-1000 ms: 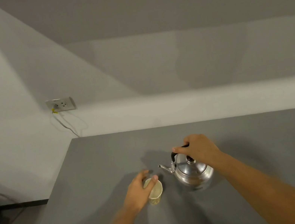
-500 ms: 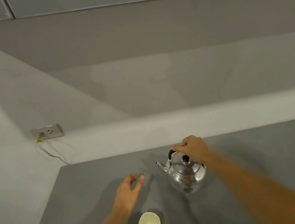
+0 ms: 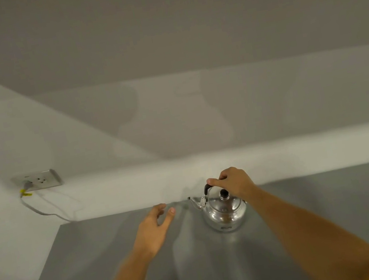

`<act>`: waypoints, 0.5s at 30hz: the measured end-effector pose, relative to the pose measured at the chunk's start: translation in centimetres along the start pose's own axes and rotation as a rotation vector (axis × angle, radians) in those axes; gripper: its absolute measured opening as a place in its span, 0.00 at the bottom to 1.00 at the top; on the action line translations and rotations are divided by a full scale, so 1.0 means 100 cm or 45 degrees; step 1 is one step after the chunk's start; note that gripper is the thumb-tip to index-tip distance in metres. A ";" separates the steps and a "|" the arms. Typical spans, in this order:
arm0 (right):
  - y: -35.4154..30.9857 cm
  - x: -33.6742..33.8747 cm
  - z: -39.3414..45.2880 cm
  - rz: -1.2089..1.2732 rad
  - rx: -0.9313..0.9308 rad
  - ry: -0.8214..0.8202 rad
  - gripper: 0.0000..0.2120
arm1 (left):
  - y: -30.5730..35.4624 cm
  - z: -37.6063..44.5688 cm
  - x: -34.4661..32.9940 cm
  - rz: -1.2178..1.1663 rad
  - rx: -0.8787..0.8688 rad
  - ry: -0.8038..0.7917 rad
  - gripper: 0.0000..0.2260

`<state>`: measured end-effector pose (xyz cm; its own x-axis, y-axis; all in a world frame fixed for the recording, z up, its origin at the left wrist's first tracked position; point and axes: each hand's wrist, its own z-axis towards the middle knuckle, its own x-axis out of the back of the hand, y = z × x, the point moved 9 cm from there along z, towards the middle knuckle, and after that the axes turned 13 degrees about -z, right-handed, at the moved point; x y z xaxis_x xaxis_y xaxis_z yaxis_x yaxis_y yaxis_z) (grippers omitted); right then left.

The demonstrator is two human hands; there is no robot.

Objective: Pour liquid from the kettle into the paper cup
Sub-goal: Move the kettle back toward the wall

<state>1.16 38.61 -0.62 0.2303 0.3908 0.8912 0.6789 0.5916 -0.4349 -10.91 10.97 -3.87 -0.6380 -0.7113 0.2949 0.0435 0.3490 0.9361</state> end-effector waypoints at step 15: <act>0.007 -0.005 0.024 0.018 0.010 0.008 0.26 | -0.005 0.017 -0.001 0.047 0.026 -0.007 0.24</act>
<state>-0.16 40.51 -1.69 0.2442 0.3948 0.8857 0.6700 0.5916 -0.4485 -12.19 11.91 -4.73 -0.6406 -0.6943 0.3280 0.0512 0.3876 0.9204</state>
